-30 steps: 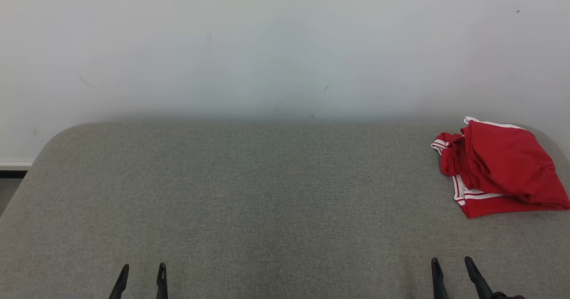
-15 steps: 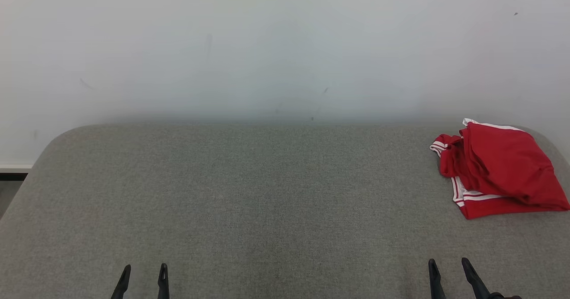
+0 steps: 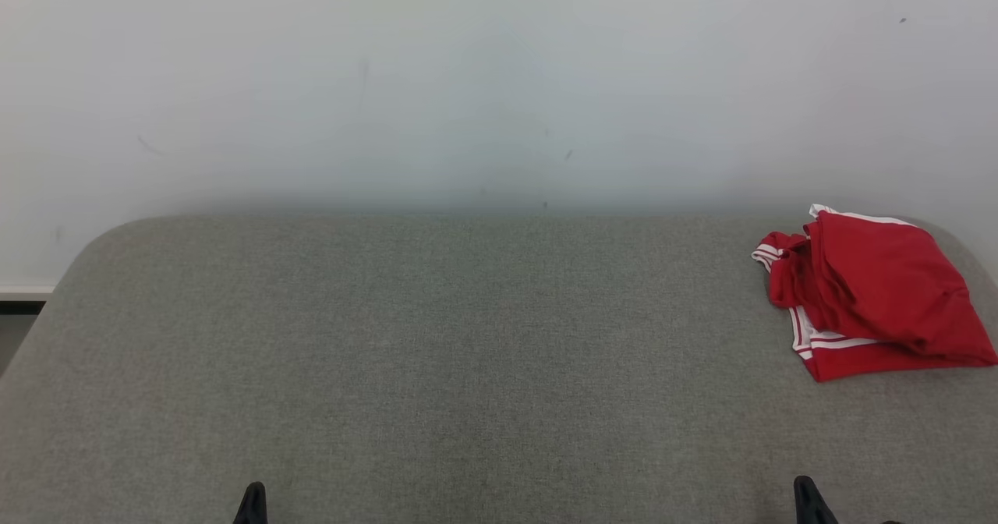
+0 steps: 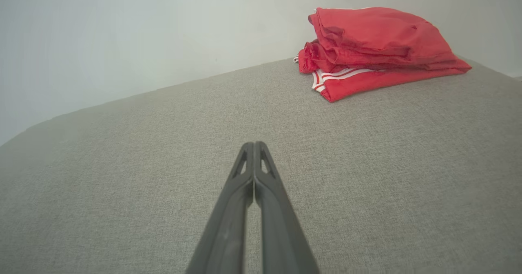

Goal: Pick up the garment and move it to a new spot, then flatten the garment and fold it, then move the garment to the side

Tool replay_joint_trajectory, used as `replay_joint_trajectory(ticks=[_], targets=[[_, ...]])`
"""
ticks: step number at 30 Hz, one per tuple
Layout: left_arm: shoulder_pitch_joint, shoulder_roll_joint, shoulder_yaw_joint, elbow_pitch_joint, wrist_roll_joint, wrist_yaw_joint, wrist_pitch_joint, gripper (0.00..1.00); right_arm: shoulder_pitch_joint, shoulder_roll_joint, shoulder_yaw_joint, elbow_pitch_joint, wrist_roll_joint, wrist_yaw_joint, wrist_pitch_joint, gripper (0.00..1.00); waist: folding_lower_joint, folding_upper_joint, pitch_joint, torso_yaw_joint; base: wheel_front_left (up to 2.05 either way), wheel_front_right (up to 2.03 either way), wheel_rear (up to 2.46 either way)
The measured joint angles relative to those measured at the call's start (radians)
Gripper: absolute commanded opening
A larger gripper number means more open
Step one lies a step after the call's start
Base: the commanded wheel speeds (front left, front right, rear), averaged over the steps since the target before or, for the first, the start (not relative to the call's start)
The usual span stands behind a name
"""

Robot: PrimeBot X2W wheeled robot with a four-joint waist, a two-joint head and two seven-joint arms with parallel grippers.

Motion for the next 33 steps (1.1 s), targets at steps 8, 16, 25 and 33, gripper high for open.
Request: replay_joint_trajectory(ticks=[8,16,25,33], targets=[[-0.022,-0.001,-0.024,-0.001,-0.157,0.0,0.008,0.0,-0.037,0.0,-0.035,0.002,0.145,0.0,0.061,0.0,0.0,0.0001,0.007,-0.003,0.0,0.0,0.0],[-0.049,-0.003,-0.043,-0.002,-0.319,-0.001,0.019,0.0,-0.072,0.0,-0.071,0.006,0.291,0.0,0.123,0.0,0.0,0.0001,0.015,-0.005,0.0,0.0,0.0],[-0.07,-0.004,-0.058,0.0,-0.463,-0.001,0.032,0.0,-0.105,0.0,-0.105,0.009,0.425,0.0,0.179,0.0,0.0,0.0001,0.023,-0.008,0.0,0.0,0.0],[-0.09,-0.005,-0.07,0.001,-0.581,-0.002,0.042,0.0,-0.126,0.0,-0.132,0.013,0.532,0.0,0.226,0.0,0.0,0.0001,0.03,-0.011,0.0,0.0,0.0]])
